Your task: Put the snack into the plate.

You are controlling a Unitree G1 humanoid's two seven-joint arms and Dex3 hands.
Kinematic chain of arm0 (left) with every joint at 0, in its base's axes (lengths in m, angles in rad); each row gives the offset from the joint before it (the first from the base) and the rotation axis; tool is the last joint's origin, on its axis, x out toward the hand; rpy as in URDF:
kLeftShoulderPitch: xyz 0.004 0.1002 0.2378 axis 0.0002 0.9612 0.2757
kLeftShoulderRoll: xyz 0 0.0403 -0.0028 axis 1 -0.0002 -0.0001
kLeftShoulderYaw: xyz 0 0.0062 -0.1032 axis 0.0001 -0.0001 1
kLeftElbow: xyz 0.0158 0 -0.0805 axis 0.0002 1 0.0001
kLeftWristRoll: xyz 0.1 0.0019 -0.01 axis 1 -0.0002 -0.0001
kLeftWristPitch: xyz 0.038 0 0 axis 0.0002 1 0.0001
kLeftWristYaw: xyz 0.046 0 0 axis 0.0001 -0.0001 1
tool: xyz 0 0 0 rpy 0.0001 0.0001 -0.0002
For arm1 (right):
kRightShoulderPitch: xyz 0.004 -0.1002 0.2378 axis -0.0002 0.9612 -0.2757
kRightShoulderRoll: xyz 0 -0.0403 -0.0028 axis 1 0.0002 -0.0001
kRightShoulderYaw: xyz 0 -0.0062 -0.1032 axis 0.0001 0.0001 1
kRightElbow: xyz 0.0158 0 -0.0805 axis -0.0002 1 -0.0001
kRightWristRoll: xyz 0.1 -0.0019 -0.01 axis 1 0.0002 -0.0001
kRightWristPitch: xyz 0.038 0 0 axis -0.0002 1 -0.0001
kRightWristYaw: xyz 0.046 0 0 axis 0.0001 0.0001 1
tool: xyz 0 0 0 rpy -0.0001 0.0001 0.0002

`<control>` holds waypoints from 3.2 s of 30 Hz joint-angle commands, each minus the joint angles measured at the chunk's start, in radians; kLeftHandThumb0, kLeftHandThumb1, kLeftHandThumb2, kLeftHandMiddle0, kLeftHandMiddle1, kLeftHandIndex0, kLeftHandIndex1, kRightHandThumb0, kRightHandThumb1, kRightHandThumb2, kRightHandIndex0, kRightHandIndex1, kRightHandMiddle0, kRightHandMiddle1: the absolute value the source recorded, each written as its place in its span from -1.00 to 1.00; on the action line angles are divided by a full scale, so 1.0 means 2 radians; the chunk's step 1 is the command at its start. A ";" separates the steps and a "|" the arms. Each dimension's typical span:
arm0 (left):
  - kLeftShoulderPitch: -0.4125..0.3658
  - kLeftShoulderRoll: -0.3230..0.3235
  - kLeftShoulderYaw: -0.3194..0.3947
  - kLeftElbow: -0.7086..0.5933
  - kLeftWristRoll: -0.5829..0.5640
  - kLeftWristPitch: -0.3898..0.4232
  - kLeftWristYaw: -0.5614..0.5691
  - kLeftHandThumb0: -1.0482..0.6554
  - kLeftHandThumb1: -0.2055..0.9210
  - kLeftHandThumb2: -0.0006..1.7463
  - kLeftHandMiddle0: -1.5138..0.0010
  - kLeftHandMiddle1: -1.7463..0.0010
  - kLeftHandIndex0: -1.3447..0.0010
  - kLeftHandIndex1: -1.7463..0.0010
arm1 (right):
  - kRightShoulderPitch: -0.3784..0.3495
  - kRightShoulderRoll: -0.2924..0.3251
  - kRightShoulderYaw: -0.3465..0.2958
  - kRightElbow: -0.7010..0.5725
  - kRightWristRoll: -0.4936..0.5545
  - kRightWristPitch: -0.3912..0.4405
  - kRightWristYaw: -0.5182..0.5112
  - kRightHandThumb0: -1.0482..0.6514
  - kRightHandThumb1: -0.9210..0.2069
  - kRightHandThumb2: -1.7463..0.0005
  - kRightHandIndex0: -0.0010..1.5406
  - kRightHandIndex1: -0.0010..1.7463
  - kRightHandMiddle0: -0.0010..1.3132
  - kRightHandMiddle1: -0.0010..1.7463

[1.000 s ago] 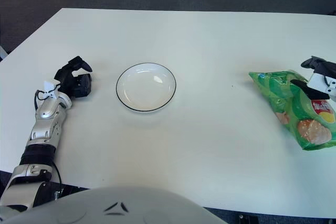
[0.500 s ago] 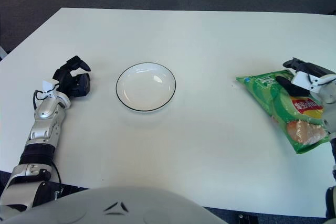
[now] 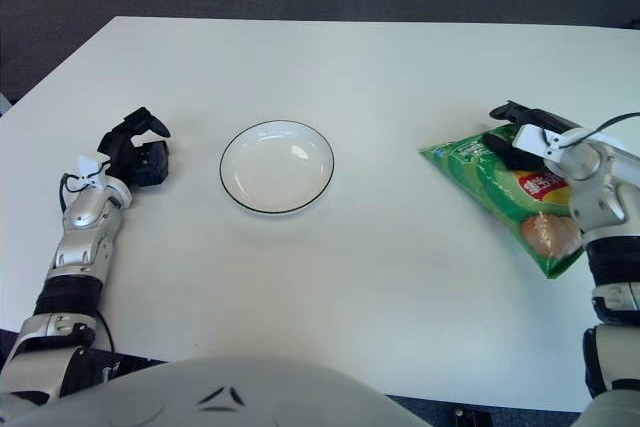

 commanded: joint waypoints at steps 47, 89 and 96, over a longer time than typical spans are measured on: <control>0.072 -0.037 -0.018 -0.011 0.016 0.027 0.036 -0.31 0.03 0.42 -0.67 -1.00 0.16 -1.00 | -0.197 0.135 0.122 0.167 -0.027 -0.126 -0.031 -0.63 -1.00 -0.15 -0.80 0.52 -1.00 -0.25; 0.068 -0.030 -0.015 -0.007 0.011 0.028 0.027 -0.32 -0.01 0.46 -0.70 -1.00 0.13 -1.00 | -0.057 0.029 -0.007 -0.034 -0.001 -0.195 -0.101 -0.66 -1.00 0.11 -0.78 0.15 -1.00 -0.01; 0.066 -0.028 -0.012 -0.004 0.005 0.027 0.020 -0.31 0.00 0.45 -0.70 -1.00 0.14 -1.00 | 0.001 0.015 -0.031 -0.069 -0.050 -0.187 -0.182 -0.75 -1.00 0.16 -0.82 0.07 -1.00 0.02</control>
